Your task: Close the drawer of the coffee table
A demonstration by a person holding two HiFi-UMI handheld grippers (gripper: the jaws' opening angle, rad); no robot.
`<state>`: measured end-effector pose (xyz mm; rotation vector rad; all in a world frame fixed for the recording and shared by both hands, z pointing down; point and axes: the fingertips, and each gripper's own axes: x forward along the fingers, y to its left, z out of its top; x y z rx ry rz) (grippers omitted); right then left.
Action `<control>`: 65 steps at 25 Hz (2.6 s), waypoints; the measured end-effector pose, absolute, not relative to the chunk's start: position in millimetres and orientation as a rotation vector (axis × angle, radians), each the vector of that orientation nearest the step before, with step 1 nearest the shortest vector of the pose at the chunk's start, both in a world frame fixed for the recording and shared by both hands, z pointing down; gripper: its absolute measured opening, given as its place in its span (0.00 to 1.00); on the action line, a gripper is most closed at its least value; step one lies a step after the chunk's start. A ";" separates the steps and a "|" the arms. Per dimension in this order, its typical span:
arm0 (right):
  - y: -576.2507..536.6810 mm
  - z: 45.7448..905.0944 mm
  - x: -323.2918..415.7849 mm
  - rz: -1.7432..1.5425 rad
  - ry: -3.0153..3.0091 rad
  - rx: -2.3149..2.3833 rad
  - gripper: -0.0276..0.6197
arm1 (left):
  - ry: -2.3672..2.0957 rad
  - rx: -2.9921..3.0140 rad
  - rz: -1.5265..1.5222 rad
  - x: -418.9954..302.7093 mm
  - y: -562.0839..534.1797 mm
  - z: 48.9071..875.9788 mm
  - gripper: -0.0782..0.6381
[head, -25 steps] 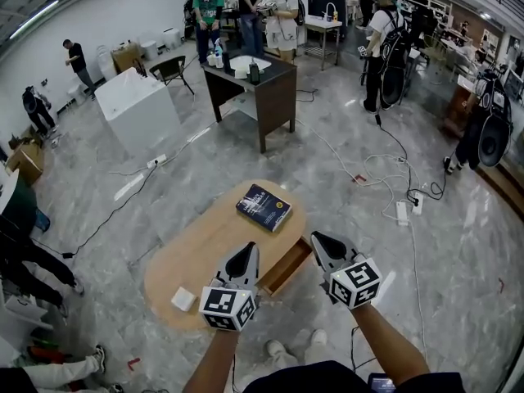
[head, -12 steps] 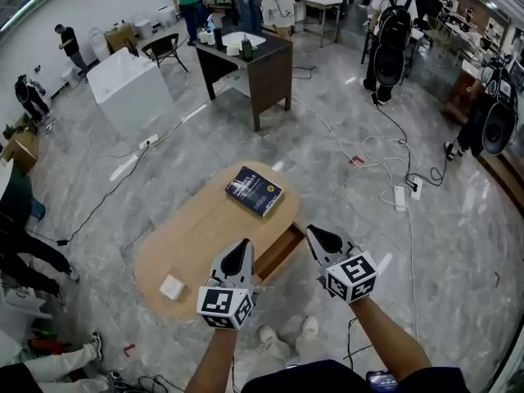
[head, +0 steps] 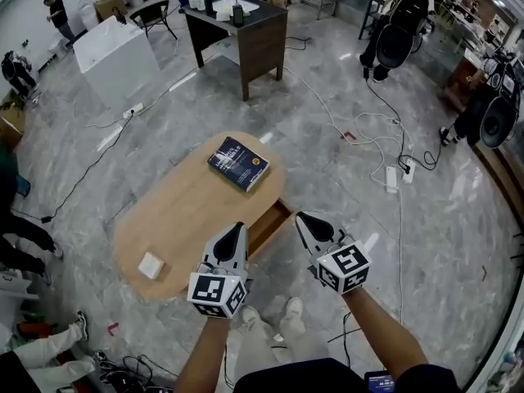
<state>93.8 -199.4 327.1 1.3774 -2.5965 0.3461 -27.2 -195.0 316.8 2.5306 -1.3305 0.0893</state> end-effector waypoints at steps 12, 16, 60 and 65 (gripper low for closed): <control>-190.6 376.9 96.3 0.410 -2.588 1.314 0.06 | -1.280 2.570 0.190 -3.2 -188.9 364.5 0.11; -185.0 397.2 93.9 0.441 -2.578 1.292 0.06 | -1.284 2.540 0.196 -2.4 -181.0 382.0 0.11; -189.6 581.6 85.8 0.644 -2.489 1.242 0.06 | -1.296 2.337 0.256 -11.8 -170.4 568.1 0.11; -191.2 603.0 83.2 0.668 -2.473 1.242 0.06 | -1.294 2.288 0.214 -17.1 -173.0 587.7 0.11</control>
